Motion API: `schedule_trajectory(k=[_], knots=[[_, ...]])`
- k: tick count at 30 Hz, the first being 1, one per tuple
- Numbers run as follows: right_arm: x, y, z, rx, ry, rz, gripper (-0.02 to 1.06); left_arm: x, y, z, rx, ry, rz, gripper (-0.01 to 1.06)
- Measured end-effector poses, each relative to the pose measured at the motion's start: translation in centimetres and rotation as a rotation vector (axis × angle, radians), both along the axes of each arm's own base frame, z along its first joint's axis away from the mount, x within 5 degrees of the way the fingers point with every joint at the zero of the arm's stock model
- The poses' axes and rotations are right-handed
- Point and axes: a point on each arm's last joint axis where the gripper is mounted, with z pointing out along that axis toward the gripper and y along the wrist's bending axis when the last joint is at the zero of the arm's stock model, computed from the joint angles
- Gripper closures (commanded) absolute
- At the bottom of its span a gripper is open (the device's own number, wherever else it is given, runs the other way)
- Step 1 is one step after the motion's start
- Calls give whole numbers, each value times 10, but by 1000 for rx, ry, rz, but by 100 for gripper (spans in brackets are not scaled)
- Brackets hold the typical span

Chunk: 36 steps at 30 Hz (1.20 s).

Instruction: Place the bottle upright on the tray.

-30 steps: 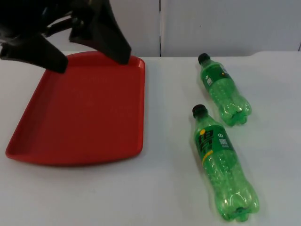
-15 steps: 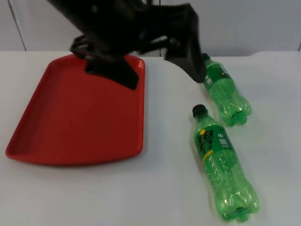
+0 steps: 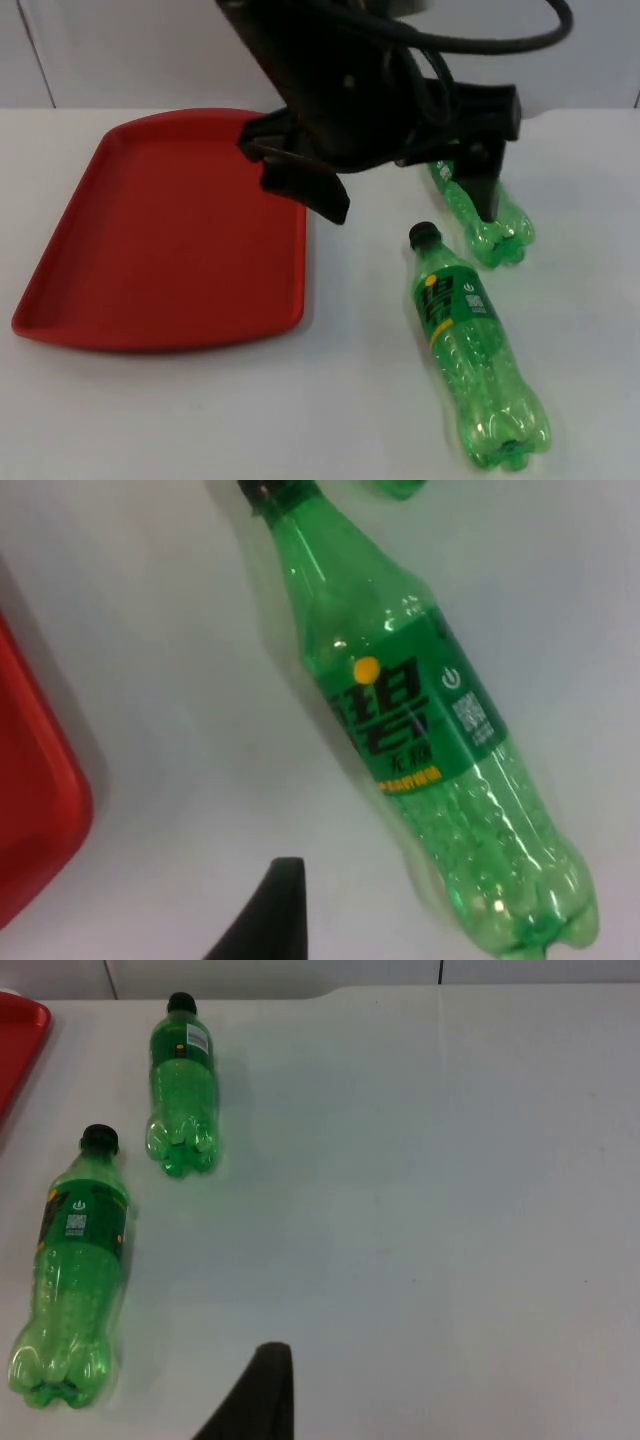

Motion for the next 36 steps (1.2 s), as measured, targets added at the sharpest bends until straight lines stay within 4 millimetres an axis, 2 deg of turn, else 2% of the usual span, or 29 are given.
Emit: schedule_trajectory(k=[4,11,16,20,25,32,36], knots=[[0,0,0,0,0,0,-1,2,-13,-13,42,16,83,0],[0,0,0,0,0,0,-1,9,-28,-22,74,59,122,0],[0,0,0,0,0,0,-1,15,-45,-29,139,77,136,0],[0,0,0,0,0,0,-1,24,-67,-41,225,78,180,0],[0,0,0,0,0,0,-1,36,-85,-51,206,71,231,0],[0,0,0,0,0,0,-1,45,-89,-67,244,86,319,0],[0,0,0,0,0,0,-1,46,-89,-91,278,128,371,0]])
